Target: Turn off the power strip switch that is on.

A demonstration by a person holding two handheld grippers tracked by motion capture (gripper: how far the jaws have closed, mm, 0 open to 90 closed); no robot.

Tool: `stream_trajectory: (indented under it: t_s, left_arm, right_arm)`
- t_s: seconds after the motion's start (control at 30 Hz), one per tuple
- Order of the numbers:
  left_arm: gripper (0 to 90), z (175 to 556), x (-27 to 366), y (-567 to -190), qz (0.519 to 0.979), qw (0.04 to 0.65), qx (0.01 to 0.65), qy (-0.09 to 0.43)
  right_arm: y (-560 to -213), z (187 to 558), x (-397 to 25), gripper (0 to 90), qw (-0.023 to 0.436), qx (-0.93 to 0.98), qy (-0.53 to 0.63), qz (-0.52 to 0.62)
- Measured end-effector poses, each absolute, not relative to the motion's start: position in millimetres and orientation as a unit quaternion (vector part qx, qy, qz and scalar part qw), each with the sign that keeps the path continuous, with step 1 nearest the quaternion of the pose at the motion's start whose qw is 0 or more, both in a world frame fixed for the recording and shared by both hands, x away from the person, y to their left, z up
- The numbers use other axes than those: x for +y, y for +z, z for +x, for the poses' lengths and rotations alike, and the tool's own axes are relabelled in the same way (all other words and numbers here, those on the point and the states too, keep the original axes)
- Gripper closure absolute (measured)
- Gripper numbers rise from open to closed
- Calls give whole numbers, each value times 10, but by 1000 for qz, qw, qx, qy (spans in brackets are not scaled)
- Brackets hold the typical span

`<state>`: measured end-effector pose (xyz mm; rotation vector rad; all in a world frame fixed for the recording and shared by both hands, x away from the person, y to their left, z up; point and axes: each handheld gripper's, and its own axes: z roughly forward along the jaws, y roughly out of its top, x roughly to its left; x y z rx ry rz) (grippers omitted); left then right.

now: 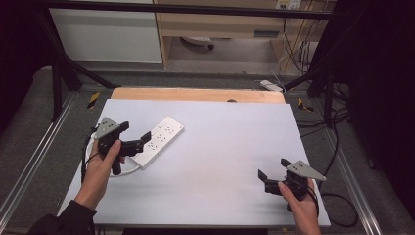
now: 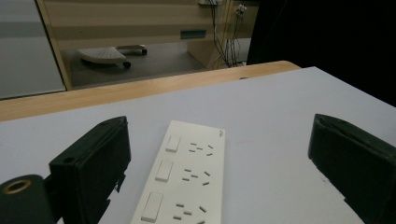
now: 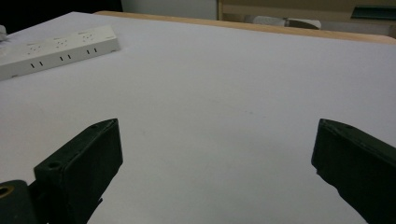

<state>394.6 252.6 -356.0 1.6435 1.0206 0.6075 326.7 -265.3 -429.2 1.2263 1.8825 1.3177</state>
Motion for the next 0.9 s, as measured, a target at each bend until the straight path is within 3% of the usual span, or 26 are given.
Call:
stream_trajectory:
  t_s: [0.9]
  left_arm:
    - [56,3480,2827,-3678,680,535,432,254]
  right_arm:
    - [-4295,3272,-2645,23,264,698,487,454]
